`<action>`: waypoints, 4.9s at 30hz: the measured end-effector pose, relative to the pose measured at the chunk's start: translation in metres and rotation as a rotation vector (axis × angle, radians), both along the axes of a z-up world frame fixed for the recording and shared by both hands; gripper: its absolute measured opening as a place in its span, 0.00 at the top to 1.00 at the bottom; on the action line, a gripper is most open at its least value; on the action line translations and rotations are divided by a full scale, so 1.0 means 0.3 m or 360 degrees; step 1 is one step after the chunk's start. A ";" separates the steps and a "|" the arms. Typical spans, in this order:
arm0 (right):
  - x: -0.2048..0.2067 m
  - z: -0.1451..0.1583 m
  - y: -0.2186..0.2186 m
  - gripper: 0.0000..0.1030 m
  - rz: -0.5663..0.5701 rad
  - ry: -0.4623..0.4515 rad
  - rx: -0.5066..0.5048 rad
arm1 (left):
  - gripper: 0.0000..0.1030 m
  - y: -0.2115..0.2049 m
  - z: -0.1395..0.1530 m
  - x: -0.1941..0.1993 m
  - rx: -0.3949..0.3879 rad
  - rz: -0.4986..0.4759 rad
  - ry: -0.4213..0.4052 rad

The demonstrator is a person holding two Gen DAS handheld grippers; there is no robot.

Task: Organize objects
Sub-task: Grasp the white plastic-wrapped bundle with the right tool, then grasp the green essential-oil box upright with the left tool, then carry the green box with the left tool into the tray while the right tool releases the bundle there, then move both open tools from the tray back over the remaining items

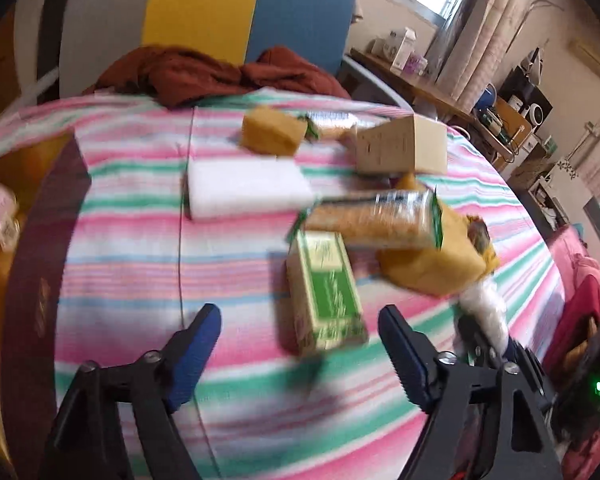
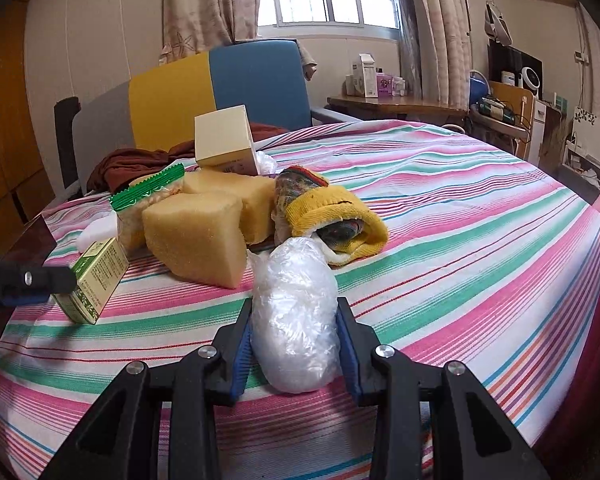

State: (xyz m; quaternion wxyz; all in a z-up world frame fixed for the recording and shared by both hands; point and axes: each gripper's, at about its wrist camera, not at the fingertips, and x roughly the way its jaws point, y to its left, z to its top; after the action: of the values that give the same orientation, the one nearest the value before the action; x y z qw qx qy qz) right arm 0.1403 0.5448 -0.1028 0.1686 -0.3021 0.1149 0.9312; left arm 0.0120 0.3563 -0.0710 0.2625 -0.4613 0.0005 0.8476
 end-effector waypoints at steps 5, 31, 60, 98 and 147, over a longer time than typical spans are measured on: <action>0.001 0.001 -0.001 0.64 0.0001 0.0000 -0.0001 | 0.20 0.099 -0.018 -0.028 -0.0118 -0.0088 0.0095; 0.000 0.019 -0.031 0.65 -0.0003 -0.0038 0.0037 | 0.68 -0.001 -0.090 -0.008 -0.0042 -0.0043 0.0235; -0.056 0.168 -0.369 0.66 0.0387 -0.0102 -0.0195 | 0.69 -0.358 0.056 0.192 0.0167 -0.0158 0.0370; -0.634 0.164 -1.158 0.55 0.0979 -0.0482 -0.0728 | 0.65 -1.152 0.036 -0.221 -0.0084 0.0606 0.0053; -0.178 0.238 -0.496 0.49 0.0415 -0.0174 -0.0233 | 0.00 -0.613 0.183 0.120 0.0157 0.0227 0.0214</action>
State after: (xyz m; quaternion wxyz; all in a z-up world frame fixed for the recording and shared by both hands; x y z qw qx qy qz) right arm 0.0869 0.3960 -0.0314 0.0299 -0.3760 0.1330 0.9165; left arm 0.0480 0.1725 -0.0160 0.2233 -0.3888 -0.0565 0.8921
